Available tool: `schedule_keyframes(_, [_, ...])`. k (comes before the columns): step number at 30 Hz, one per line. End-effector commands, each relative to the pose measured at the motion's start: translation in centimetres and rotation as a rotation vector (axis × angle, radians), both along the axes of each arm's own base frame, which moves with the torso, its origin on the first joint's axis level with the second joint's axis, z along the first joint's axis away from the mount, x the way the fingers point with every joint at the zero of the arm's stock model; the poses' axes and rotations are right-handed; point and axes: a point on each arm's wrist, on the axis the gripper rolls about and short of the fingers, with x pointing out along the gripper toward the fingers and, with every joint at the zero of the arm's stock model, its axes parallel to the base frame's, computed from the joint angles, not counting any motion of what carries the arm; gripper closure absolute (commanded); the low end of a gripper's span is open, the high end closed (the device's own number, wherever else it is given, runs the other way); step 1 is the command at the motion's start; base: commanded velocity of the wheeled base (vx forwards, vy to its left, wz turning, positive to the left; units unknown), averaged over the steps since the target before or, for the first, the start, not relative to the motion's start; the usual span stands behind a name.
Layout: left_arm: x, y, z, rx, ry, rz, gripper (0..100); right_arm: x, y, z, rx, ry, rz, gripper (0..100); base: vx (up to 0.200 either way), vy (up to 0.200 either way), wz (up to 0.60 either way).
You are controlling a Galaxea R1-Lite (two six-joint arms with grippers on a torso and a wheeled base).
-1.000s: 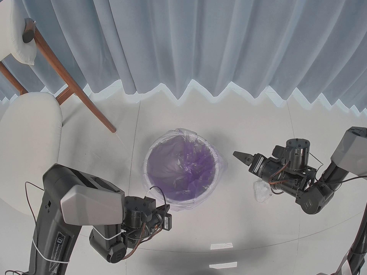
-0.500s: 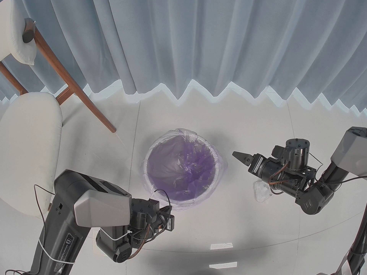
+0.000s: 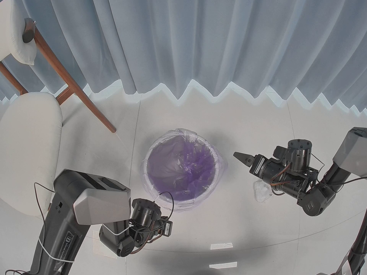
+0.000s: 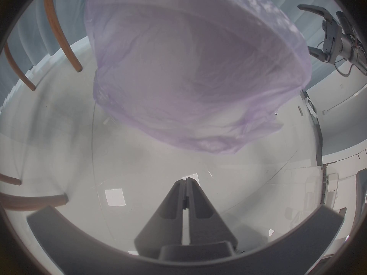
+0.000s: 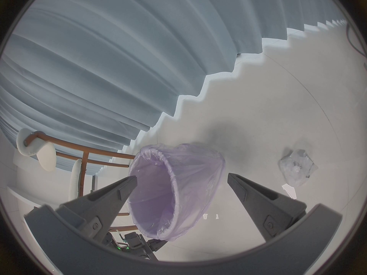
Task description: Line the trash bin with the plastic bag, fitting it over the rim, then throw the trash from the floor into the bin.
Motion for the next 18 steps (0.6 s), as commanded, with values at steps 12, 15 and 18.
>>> schedule_keyframes(12, [-3.8, 0.3, 5.7, -0.107, -0.152, -0.065, 100, -0.7, -0.3, -0.5, 0.0, 0.014, -0.002, 0, 0.0, 0.0, 0.0])
schedule_keyframes(15, [-4.3, 0.6, 5.8, -0.12, -0.174, -0.071, 100, -0.7, -0.3, -0.5, 0.0, 0.014, -0.002, 0, 0.0, 0.0, 0.0])
schedule_keyframes(18, [-4.4, 1.0, 5.5, -0.088, -0.173, -0.076, 100, -0.6, -0.3, -0.5, 0.001, 0.012, -0.002, 0, 0.0, 0.0, 0.0])
